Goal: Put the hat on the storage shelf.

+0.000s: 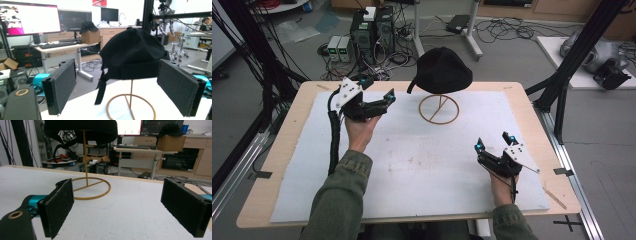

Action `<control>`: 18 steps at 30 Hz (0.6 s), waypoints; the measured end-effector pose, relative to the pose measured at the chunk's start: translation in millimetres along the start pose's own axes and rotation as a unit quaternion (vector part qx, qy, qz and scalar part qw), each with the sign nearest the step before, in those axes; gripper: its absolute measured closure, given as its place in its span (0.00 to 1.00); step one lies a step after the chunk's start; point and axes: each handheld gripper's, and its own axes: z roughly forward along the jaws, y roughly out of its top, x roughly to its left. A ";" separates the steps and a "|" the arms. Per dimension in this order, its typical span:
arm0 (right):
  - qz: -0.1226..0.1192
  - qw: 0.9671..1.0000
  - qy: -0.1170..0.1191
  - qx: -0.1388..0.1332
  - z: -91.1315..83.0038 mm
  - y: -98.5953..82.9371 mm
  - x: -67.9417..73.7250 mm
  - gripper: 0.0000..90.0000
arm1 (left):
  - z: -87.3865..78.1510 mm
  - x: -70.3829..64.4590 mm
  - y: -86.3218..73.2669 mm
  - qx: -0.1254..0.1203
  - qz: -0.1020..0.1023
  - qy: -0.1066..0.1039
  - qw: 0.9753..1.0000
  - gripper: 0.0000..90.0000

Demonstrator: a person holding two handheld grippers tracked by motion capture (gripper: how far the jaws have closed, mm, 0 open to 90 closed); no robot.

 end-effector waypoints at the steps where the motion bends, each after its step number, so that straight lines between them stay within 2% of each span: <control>1: 0.001 1.000 0.002 0.001 0.1 0.0 1.3 0.12 | -5.0 2.3 -3.0 -0.003 -0.002 0.001 1.000 0.18; 12: -0.022 1.000 0.015 0.009 3.1 -1.2 14.4 0.12 | -58.1 11.7 -34.7 0.002 -0.001 0.024 1.000 0.17; 18: -0.021 1.000 0.015 0.010 3.0 -1.7 15.3 0.12 | -90.8 17.8 -55.0 0.009 -0.012 0.055 0.998 0.16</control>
